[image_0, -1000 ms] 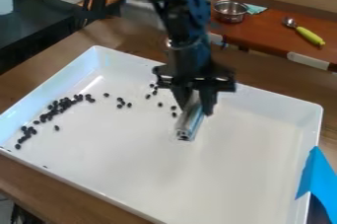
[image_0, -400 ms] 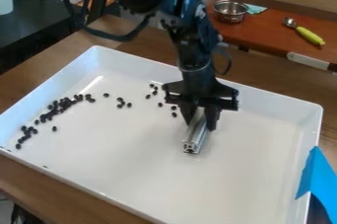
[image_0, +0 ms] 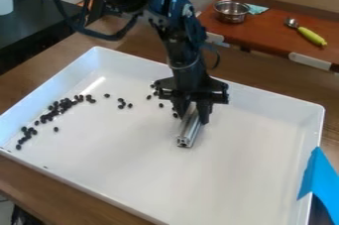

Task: Sweep into pile

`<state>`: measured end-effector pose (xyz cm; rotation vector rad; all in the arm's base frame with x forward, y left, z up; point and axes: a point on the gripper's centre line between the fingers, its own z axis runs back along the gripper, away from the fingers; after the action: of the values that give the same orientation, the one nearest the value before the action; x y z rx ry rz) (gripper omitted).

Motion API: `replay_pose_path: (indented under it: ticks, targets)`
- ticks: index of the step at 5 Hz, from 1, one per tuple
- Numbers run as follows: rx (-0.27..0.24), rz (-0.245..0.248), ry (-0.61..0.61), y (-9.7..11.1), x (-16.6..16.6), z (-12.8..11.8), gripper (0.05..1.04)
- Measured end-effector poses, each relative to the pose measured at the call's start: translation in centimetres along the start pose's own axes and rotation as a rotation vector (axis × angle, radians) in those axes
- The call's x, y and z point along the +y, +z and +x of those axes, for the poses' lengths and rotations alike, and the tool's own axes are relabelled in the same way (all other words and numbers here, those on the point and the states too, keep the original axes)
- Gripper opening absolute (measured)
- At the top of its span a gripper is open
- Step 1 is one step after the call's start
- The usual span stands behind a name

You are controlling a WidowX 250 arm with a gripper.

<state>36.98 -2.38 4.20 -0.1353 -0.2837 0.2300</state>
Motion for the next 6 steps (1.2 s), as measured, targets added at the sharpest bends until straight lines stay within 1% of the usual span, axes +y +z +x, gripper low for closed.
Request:
replay_pose_path:
  ticks: [1,2,3,4,6]
  targets:
    - [0.010,0.000,0.005,0.1,0.6,0.3,0.392]
    - [0.038,0.014,0.031,0.1,1.4,0.5,0.392]
    - [0.072,0.052,0.111,0.5,4.0,0.8,0.392]
    - [0.073,0.069,0.177,0.8,6.4,1.1,0.392]
    - [0.042,0.096,0.259,1.5,11.7,1.0,0.392]
